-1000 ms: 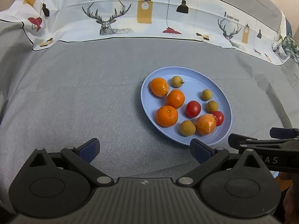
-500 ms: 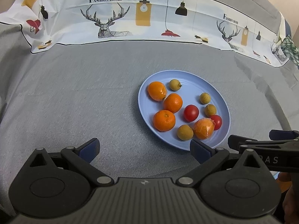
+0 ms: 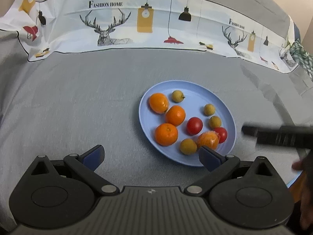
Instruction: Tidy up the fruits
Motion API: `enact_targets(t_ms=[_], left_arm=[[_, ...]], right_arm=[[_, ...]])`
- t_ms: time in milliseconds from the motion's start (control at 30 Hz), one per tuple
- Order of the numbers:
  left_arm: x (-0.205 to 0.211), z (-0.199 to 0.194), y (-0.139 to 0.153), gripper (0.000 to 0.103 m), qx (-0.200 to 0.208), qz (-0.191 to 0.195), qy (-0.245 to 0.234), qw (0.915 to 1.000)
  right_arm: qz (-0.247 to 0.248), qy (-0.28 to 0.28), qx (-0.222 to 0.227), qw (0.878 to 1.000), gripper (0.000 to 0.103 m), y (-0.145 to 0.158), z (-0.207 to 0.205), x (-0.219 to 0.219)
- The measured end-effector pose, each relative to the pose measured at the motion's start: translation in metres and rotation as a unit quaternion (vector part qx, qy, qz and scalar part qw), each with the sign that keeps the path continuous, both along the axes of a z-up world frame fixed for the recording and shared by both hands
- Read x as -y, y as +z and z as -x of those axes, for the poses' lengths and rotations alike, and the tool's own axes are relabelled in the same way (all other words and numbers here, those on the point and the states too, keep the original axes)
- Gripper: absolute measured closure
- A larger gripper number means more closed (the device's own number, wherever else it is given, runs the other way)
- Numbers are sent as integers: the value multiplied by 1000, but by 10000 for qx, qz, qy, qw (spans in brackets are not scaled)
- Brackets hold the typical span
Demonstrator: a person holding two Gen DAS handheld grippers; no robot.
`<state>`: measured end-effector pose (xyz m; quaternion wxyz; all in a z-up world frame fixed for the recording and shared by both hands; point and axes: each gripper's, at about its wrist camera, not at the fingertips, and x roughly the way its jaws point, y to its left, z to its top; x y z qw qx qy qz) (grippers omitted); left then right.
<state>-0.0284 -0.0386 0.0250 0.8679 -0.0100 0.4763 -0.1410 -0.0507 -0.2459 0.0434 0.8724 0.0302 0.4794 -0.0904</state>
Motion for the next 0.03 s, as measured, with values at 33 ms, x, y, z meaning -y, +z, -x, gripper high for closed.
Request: enact_targets(t_ms=[33], left_arm=[[0,0,1,0,10,14,8,10000]], right_arm=[[-34,-44,134,9999,1,4,-3,7]])
